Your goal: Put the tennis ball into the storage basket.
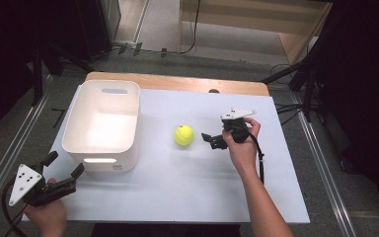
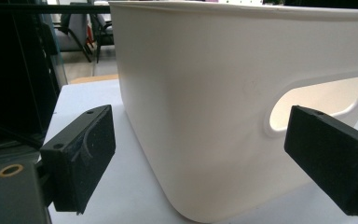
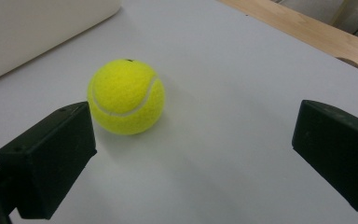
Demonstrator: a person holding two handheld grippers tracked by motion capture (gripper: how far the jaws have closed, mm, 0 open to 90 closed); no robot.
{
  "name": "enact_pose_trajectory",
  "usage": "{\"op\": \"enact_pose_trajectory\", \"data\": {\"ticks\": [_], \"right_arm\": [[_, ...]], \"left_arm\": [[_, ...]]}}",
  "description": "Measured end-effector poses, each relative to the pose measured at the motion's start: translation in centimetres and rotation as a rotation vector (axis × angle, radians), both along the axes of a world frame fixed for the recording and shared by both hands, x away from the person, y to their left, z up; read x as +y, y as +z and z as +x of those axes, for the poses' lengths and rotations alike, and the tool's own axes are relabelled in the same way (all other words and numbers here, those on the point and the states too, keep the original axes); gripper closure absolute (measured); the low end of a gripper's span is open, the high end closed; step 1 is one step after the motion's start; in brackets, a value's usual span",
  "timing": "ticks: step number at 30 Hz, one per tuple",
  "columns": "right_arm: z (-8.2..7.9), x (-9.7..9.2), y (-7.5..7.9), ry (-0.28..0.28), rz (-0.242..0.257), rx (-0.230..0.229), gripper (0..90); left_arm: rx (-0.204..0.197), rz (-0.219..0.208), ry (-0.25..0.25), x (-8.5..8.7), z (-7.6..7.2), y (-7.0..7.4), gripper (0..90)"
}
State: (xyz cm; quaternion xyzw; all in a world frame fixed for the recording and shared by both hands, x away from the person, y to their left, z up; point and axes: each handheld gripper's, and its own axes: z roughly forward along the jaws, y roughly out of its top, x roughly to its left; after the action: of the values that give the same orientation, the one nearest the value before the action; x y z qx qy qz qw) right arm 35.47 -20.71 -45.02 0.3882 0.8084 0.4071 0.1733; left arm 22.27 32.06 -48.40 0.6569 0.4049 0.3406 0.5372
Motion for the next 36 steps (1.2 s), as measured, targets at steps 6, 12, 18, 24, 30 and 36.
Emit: {"op": "enact_pose_trajectory", "data": {"ticks": [6,12,18,24,30,36], "right_arm": [[0.5,0.5,0.1,0.012,-0.013,0.016,0.0],[1.0,1.1,0.1,0.024,-0.025,0.023,0.0],[1.5,1.8,-0.2,0.034,-0.036,0.050,0.0],[2.1,2.5,-0.6,0.067,-0.058,0.062,0.0],[2.5,3.2,-0.5,0.084,-0.064,0.072,0.0],[3.3,4.0,-0.1,0.113,-0.087,0.094,0.0]], "left_arm": [[-0.001,-0.021,-0.003,0.1,0.1,0.0,8.6],[0.000,-0.015,-0.001,0.0,0.1,0.0,8.6],[0.002,-0.017,-0.005,0.1,0.1,0.0,8.6],[0.004,-0.012,-0.005,0.1,0.1,0.0,8.5],[0.002,-0.018,-0.007,0.1,0.1,0.0,8.6],[0.005,-0.015,-0.008,0.1,0.1,0.0,8.5]]}}
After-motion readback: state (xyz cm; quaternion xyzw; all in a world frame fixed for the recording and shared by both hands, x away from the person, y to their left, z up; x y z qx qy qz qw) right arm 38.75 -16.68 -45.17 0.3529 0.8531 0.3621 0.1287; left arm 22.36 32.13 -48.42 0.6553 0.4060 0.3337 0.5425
